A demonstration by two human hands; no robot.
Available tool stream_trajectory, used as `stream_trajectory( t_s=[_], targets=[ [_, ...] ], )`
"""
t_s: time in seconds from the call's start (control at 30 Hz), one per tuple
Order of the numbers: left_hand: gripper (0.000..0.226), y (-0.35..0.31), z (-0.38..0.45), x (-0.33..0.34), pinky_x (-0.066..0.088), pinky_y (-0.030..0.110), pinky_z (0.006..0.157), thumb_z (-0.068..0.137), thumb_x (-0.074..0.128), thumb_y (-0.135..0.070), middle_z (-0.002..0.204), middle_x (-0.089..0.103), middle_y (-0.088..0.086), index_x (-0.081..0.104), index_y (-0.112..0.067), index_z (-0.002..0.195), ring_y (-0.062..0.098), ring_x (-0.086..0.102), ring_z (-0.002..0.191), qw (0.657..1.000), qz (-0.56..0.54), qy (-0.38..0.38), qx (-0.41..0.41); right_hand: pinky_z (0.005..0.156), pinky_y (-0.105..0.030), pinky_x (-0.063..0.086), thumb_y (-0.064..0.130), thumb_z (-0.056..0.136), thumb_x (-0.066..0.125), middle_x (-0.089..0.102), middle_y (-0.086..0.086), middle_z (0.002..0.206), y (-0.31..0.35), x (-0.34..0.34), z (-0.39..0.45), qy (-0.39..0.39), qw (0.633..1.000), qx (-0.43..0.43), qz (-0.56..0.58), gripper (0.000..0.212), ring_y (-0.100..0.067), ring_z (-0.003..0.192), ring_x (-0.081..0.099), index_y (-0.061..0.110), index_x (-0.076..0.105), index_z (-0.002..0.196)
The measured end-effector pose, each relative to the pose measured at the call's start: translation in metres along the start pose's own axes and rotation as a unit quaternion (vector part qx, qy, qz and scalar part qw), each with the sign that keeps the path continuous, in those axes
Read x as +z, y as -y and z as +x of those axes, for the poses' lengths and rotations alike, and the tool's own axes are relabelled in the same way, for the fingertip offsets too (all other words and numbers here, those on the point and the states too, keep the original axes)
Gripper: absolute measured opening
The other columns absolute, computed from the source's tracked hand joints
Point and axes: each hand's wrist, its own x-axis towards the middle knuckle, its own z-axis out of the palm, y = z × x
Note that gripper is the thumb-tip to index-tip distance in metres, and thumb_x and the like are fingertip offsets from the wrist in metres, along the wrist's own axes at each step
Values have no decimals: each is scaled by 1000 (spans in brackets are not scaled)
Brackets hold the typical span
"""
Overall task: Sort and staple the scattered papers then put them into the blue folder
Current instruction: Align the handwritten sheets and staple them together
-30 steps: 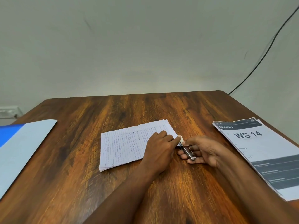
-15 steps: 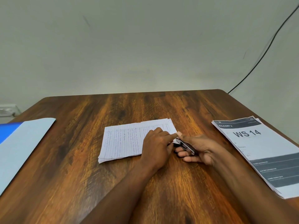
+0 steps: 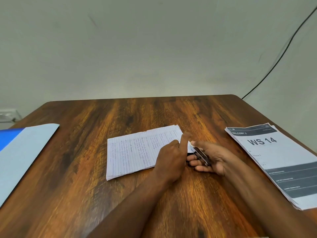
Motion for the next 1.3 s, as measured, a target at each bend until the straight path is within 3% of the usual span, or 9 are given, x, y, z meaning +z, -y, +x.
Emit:
stream_trajectory(
  t_s=[0.2, 0.3, 0.37, 0.43, 0.57, 0.8, 0.93, 1.17, 1.3],
  targets=[
    [71, -5, -1, -1, 49, 32, 55, 90, 71, -6, 78, 65, 6, 30, -23, 145, 19, 61, 68, 1000, 4, 13, 13, 43, -27, 55, 39, 98, 67, 74, -14, 71, -1, 3, -1, -24, 999, -15, 22, 37, -18, 50, 69, 2, 69, 101],
    [42, -6, 0, -3, 31, 26, 47, 76, 85, -5, 65, 60, 3, 60, -13, 109, 16, 55, 55, 999, 39, -1, 23, 42, -28, 55, 35, 97, 69, 74, -16, 70, -3, 5, 1, -35, 998, -23, 41, 37, -19, 50, 70, 0, 67, 106],
    [27, -3, -1, -2, 29, 27, 47, 73, 86, -9, 60, 57, 1, 61, -15, 80, 16, 51, 54, 998, 62, -12, 19, 40, -27, 55, 33, 96, 71, 74, -17, 70, -4, 6, 3, -47, 997, -28, 52, 37, -18, 48, 69, -3, 68, 104],
    [23, 1, -3, -2, 34, 30, 48, 78, 81, -20, 62, 59, -2, 60, -18, 70, 15, 52, 59, 997, 78, -7, 9, 39, -27, 54, 32, 96, 72, 73, -17, 69, -4, 7, 3, -55, 996, -30, 64, 37, -18, 46, 68, -5, 69, 98],
    [21, 0, -6, -3, 34, 27, 52, 81, 80, -23, 63, 62, -3, 64, -19, 68, 13, 53, 58, 997, 77, 3, 10, 37, -24, 51, 32, 97, 70, 71, -14, 65, -5, 10, 8, -74, 995, -40, 60, 38, -15, 41, 62, -6, 70, 96],
    [22, -3, -4, -2, 36, 25, 53, 83, 83, -22, 60, 63, -1, 67, -18, 68, 12, 53, 53, 998, 67, 12, 3, 33, -17, 28, 29, 97, 65, 64, -7, 57, -8, 12, 11, -119, 989, -69, 50, 31, -11, 35, 44, -1, 72, 99],
    [25, -4, -4, -2, 37, 27, 50, 83, 82, -19, 60, 61, -1, 65, -17, 66, 13, 52, 53, 998, 57, 7, 7, 33, -16, 24, 23, 97, 65, 63, -8, 56, -7, 16, 7, -137, 986, -78, 57, 28, -11, 33, 38, -4, 71, 99],
    [25, -3, -5, -1, 36, 27, 51, 85, 79, -17, 61, 61, 0, 62, -17, 67, 13, 52, 55, 999, 47, 14, 10, 33, -16, 25, 24, 98, 64, 66, -9, 59, -5, 16, -1, -127, 987, -85, 52, 26, -11, 34, 40, -2, 69, 102],
    [21, -1, -7, -1, 42, 30, 52, 86, 78, -18, 66, 63, 0, 64, -17, 71, 14, 55, 59, 999, 45, 29, -3, 36, -17, 29, 37, 97, 67, 74, -15, 72, -3, 9, -8, -89, 992, -84, 8, 38, -16, 41, 53, -1, 72, 102]
  ],
)
